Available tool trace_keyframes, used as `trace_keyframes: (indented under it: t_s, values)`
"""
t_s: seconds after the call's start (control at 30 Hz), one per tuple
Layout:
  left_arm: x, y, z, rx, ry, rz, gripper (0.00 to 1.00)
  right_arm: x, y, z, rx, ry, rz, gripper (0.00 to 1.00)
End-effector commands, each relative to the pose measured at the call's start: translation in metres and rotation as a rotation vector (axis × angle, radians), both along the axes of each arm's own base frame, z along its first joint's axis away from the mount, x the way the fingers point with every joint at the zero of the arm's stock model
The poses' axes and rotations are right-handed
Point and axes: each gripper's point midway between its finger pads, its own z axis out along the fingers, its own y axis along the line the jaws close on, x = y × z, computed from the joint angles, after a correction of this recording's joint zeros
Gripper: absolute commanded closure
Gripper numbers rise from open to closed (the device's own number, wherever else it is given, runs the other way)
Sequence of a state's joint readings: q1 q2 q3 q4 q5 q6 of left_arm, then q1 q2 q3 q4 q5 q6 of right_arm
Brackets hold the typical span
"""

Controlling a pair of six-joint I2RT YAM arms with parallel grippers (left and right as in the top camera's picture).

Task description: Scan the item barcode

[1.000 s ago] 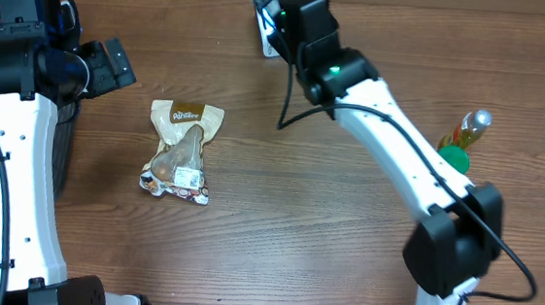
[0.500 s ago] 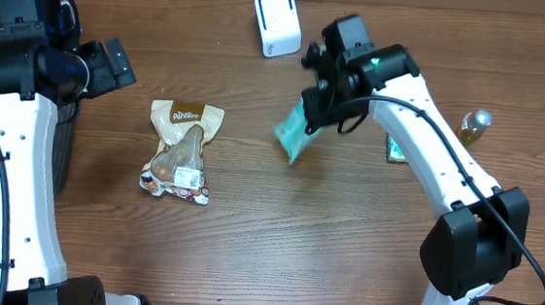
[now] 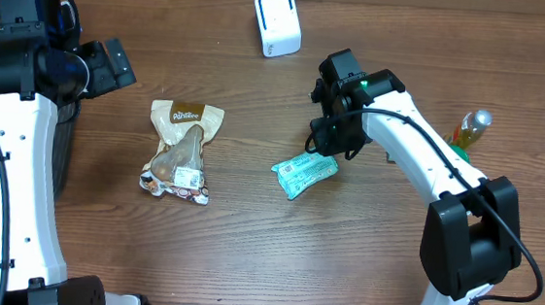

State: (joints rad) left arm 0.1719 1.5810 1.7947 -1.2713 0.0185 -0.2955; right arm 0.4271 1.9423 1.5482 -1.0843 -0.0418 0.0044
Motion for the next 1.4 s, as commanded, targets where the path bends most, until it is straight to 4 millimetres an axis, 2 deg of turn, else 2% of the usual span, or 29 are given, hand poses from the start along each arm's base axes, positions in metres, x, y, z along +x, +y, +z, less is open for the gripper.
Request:
trace_keyframes:
  t_s: [0.0,0.07,0.17,0.27,0.33,0.5,0.67,1.0,1.17,1.37]
  values:
    - [0.001,-0.001,0.002,0.007,-0.005,-0.012,0.00,0.014,-0.005,0.006,-0.025,-0.074,-0.041,0.51]
    - [0.001,-0.001,0.002,0.007,-0.005,-0.012,0.00,0.018,-0.002,0.007,0.000,-0.081,-0.134,0.51]
    - [0.001,-0.001,0.002,0.007,-0.005,-0.012,0.01,0.010,0.002,0.006,0.040,-0.024,-0.309,0.61]
    - [0.001,-0.001,0.002,0.007,-0.005,-0.012,0.00,0.003,0.009,0.006,0.097,0.039,-0.451,0.92]
    - [0.001,-0.001,0.002,0.007,-0.005,-0.012,0.01,-0.004,0.017,0.004,0.141,0.093,-0.521,0.96]
    - [0.001,-0.001,0.002,0.007,-0.005,-0.012,0.01,-0.017,0.026,-0.008,0.184,0.174,-0.657,0.96]
    - [0.001,-0.001,0.002,0.007,-0.005,-0.012,0.00,-0.021,0.048,-0.019,0.213,0.150,-0.601,0.96]
    - [0.001,-0.001,0.002,0.007,-0.005,-0.012,0.01,-0.036,0.129,-0.009,0.320,0.047,-0.397,0.96]
    - [0.001,-0.001,0.002,0.007,-0.005,-0.012,0.00,-0.035,0.131,-0.011,0.281,-0.014,-0.386,0.96]
    - [0.001,-0.001,0.002,0.007,-0.005,-0.012,0.00,-0.037,0.129,-0.015,0.265,-0.009,-0.385,0.96]
